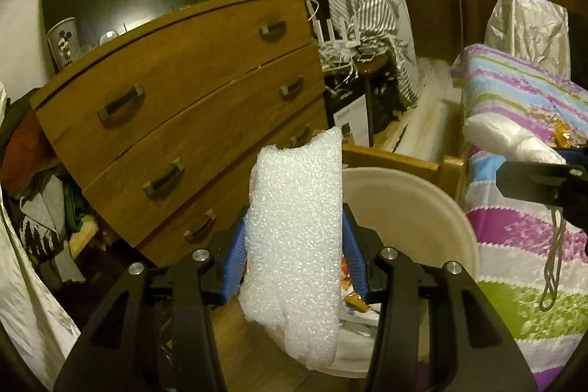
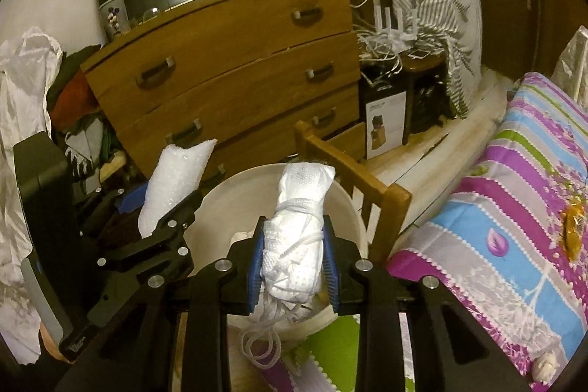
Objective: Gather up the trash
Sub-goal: 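Carry the foam sheet and white tissue over the white bucket, then open both tools to drop the foam sheet and tissue into the bucket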
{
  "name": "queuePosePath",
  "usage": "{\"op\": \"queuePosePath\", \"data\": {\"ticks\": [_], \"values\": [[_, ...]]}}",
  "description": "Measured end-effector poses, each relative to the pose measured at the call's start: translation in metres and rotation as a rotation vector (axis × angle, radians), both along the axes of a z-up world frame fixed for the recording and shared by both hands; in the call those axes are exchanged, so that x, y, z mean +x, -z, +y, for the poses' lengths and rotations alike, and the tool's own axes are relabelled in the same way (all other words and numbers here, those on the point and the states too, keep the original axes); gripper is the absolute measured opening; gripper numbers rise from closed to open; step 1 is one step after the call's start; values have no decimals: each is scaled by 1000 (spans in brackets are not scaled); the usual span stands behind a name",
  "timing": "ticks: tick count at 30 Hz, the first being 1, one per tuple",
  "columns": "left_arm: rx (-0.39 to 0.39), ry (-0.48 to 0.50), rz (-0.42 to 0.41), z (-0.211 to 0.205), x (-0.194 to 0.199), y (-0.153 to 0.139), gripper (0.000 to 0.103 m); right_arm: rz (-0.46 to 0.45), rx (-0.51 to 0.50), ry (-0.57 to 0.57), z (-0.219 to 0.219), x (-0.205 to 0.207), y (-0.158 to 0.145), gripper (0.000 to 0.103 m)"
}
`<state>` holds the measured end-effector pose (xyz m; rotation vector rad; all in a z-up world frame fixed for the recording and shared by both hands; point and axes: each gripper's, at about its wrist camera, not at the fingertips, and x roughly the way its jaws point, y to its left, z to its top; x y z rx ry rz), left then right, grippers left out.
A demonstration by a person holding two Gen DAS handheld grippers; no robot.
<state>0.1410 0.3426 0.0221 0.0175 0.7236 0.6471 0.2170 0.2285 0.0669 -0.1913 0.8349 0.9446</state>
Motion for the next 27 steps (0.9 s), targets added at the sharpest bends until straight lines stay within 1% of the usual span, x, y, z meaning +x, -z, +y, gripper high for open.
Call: {"op": "queuePosePath", "data": {"ticks": [4, 11, 19, 27], "values": [[-9, -10, 24, 9, 2, 10, 45, 22, -21, -10, 10, 6, 14, 29], [-30, -22, 67, 22, 8, 27, 45, 55, -38, -12, 17, 18, 29, 29], [-48, -31, 96, 34, 15, 37, 45, 68, -47, -23, 24, 25, 36, 29], [-75, -35, 106, 48, 18, 41, 46, 71, -47, -35, 32, 26, 39, 29]]}}
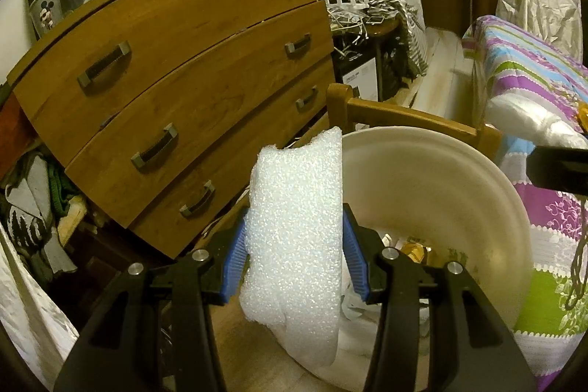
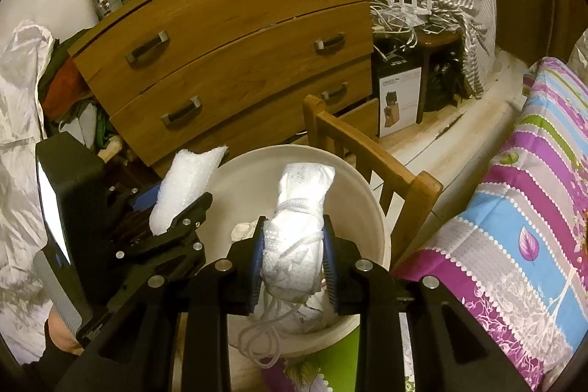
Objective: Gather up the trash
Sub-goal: 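Open both tools to drop the foam sheet and tissue into the bucket, then move both tools back toward the items on the bed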
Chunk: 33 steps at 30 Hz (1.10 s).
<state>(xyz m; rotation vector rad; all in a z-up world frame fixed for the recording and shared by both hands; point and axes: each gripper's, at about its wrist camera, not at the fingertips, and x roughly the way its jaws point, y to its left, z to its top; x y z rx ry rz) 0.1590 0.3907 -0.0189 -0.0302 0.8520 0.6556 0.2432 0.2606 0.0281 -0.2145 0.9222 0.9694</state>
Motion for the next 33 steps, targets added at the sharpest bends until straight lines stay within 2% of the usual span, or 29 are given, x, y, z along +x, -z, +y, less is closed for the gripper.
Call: {"op": "queuePosePath", "data": {"ticks": [5, 6, 7, 8, 9, 10, 17, 24, 29, 33], "values": [[-34, 0, -12, 11, 1, -2, 47, 3, 3, -11, 4, 2, 1, 31], [-33, 1, -11, 11, 1, -3, 47, 0, 6, -18, 5, 1, 1, 42], [-29, 0, -5, 12, 2, -3, 54, -7, 7, -16, 5, 1, 0, 48], [-25, -14, -3, 14, 1, -3, 73, -17, 12, -12, 5, 1, -1, 61], [-25, -23, -11, 15, -1, -4, 81, -33, 21, -4, 4, 0, -4, 64], [-30, -26, -25, 16, -3, -6, 84, -33, 26, -3, 2, 1, -5, 64], [-41, -24, -20, 13, -3, -5, 84, -33, 44, 17, -8, 3, -10, 64], [-2, -14, -10, -2, -4, -6, 84, -44, 67, 32, -22, -2, -14, 63], [32, -5, -22, -22, -5, -12, 84, -112, 101, 77, -47, -15, -22, 63], [55, 22, -45, -43, -7, -21, 84, -243, 144, 157, -86, -34, -35, 63]]}}
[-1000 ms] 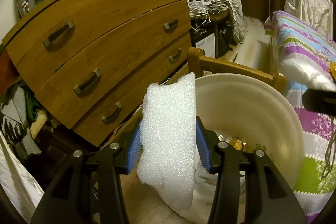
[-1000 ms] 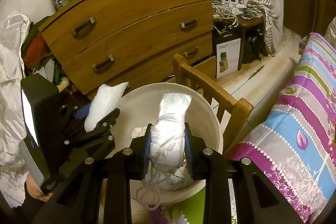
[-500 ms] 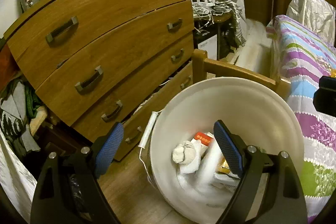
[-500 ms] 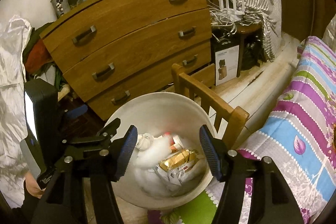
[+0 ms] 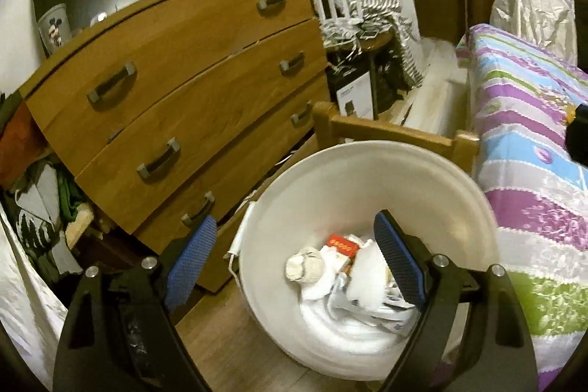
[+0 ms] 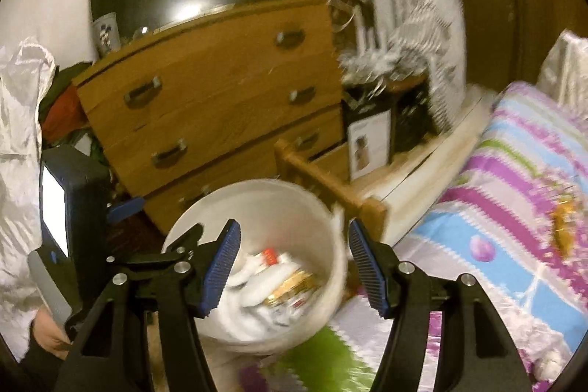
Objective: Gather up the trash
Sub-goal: 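Move both tools back toward the items on the bed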
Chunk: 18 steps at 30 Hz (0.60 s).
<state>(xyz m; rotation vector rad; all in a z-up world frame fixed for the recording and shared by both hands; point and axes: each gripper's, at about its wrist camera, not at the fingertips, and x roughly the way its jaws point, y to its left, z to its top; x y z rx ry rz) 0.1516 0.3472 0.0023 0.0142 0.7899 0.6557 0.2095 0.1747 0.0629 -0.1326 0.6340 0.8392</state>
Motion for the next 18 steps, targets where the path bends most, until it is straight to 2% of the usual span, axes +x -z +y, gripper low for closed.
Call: {"op": "queuePosePath", "data": {"ticks": [2, 11, 14, 18], "values": [[12, 18, -14, -15, 0, -5, 87, -56, 22, 47, -24, -10, -5, 63], [56, 144, -25, -90, 13, -17, 89, -149, 98, 234, -144, -29, -15, 64], [51, 184, -27, -114, 18, -18, 90, -186, 103, 311, -197, -38, -18, 64], [6, 257, -48, -145, 23, -18, 91, -194, 125, 450, -295, -49, -18, 74]]}}
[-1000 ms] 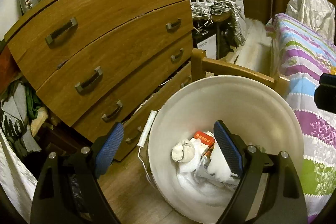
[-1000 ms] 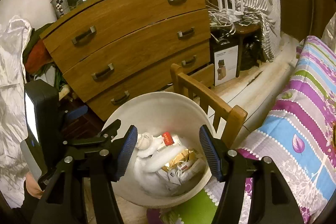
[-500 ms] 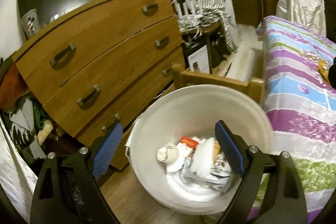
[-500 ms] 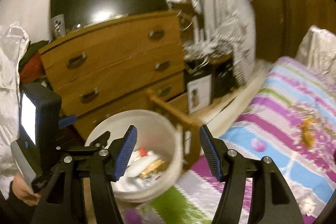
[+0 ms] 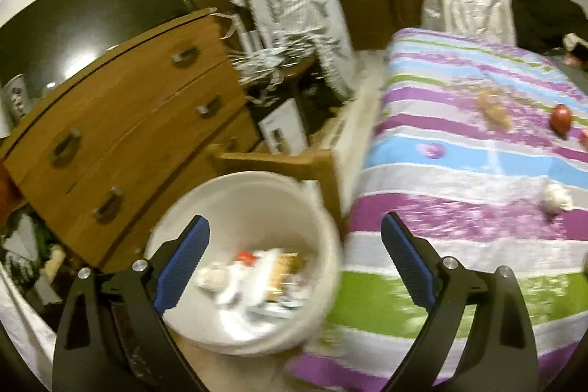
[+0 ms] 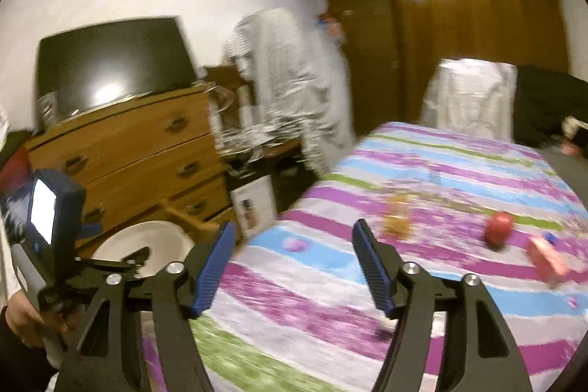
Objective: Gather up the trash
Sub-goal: 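Move both tools back toward the items on the bed, then grasp the white knitted cloth with the left tool while the right tool grasps the beige sponge, then carry the knitted cloth and beige sponge over the white bucket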
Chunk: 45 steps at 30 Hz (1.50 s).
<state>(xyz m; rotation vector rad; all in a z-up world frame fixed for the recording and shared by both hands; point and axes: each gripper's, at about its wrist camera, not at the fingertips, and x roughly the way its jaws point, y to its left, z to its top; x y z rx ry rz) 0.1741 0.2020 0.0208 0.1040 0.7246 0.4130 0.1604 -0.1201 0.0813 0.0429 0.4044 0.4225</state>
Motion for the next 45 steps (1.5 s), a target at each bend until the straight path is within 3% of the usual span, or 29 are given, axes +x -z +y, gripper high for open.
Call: {"op": "queuePosePath", "data": {"ticks": [6, 9, 13, 18, 24, 28, 30, 31, 33, 34, 38, 45], "values": [[-95, 158, -6, -54, 17, 12, 93, 101, 78, 207, -153, -12, 33, 77], [-127, 250, 23, -87, 32, 25, 93, 162, 83, 213, -193, -24, 63, 80], [-189, 382, 78, -124, 50, 44, 93, 250, 28, 97, -191, -38, 114, 85], [-299, 542, 147, -167, 71, 68, 93, 333, 48, 4, -170, -33, 162, 87], [-297, 719, 236, -216, 116, 95, 93, 403, -11, -79, -128, -11, 178, 84], [-291, 735, 268, -231, 147, 108, 92, 429, -3, -84, -127, 6, 182, 70], [-320, 747, 304, -238, 160, 121, 81, 427, 10, -80, -127, 9, 185, 64], [-336, 750, 335, -237, 163, 126, 65, 426, 17, -80, -130, 11, 186, 62], [-298, 730, 315, -237, 161, 131, 55, 433, 30, -83, -133, 12, 186, 51], [-296, 728, 308, -237, 159, 130, 44, 434, 39, -84, -135, 12, 186, 50], [-373, 664, 269, -221, 149, 119, 40, 425, 74, -72, -138, 9, 185, 45], [-363, 553, 217, -199, 95, 99, 40, 412, 142, -10, -144, -8, 170, 45]]}}
